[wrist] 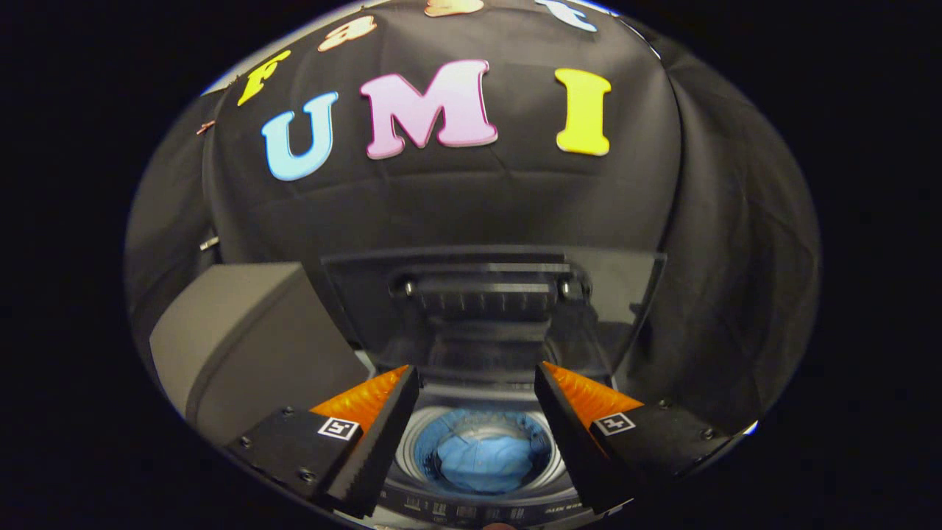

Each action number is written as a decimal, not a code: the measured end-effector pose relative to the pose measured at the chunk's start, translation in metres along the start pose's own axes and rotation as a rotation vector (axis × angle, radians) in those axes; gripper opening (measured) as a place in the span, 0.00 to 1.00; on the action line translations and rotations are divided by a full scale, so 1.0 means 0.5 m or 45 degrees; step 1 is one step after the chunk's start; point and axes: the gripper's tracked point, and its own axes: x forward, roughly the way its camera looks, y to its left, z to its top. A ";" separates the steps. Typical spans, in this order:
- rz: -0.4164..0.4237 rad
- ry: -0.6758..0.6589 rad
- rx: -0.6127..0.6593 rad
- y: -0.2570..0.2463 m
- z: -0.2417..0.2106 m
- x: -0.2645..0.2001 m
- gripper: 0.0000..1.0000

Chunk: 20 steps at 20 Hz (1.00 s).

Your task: Put the clothes into the washing machine and then close the washing machine lid.

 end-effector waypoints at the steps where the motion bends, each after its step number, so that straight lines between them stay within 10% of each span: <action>1: -0.011 -0.047 -0.018 -0.003 0.036 0.008 0.99; 8: -0.057 -0.227 -0.041 -0.015 0.220 0.137 0.99; 20: -0.070 -0.036 0.009 -0.032 0.160 0.239 0.99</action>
